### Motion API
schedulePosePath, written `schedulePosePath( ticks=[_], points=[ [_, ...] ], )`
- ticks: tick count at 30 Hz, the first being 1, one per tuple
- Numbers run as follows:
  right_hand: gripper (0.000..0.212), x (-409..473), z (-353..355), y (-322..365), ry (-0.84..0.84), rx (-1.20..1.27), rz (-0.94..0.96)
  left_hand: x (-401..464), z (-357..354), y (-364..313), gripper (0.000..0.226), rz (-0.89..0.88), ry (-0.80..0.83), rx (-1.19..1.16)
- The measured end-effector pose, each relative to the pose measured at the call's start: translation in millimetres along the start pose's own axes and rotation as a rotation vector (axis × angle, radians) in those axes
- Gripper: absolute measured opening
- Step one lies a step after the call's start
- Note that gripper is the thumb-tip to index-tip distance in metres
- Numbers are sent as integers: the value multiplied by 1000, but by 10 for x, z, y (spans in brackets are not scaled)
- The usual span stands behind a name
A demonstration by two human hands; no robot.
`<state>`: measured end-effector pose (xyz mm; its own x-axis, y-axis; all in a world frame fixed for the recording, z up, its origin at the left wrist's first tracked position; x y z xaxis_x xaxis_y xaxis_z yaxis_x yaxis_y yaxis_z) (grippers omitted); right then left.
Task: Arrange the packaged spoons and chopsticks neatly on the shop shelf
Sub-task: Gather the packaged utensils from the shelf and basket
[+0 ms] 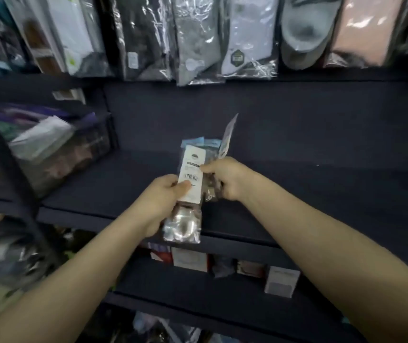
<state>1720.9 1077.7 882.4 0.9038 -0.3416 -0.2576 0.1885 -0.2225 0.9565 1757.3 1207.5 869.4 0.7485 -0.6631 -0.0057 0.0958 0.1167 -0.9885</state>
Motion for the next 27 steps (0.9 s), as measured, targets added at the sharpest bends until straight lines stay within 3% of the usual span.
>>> schedulePosePath(
  ticks=[5, 8, 11, 14, 18, 22, 27],
  points=[
    [4, 635, -469, 48, -119, -109, 47, 371, 734, 199, 21, 90, -96, 129],
    [3, 943, -610, -17, -194, -251, -64, 590, 1231, 309, 23, 127, -207, 161],
    [14, 1137, -720, -46, -210, -491, -116, 825, 1670, 391, 23, 125, -267, 277],
    [25, 1288, -865, -67, -192, -590, -44, 1011, 1941, 487, 18, 108, -259, 448],
    [42, 1346, -1000, -52, -126, -760, 118, 1150, 2053, 520, 22, 55, -292, 754],
    [56, 1235, -993, -115, -120, -980, 165, 1229, 2019, 516, 25, 65, -293, 879],
    [41, 985, -964, -244, -155, -1287, 182, 1065, 1858, 360, 44, -51, -300, 996]
  ],
)
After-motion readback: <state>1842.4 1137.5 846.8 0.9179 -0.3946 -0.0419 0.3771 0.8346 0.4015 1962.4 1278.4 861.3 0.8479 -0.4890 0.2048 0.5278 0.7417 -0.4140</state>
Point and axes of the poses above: each hand's wrist, its own x-axis towards the middle knuckle, its own z-axis out of the back of the hand, y = z × x, the point moved 5 cm from there along x, towards the middle knuckle, and after that the axes turned 2 degrees about y, right-handed, at the moved point
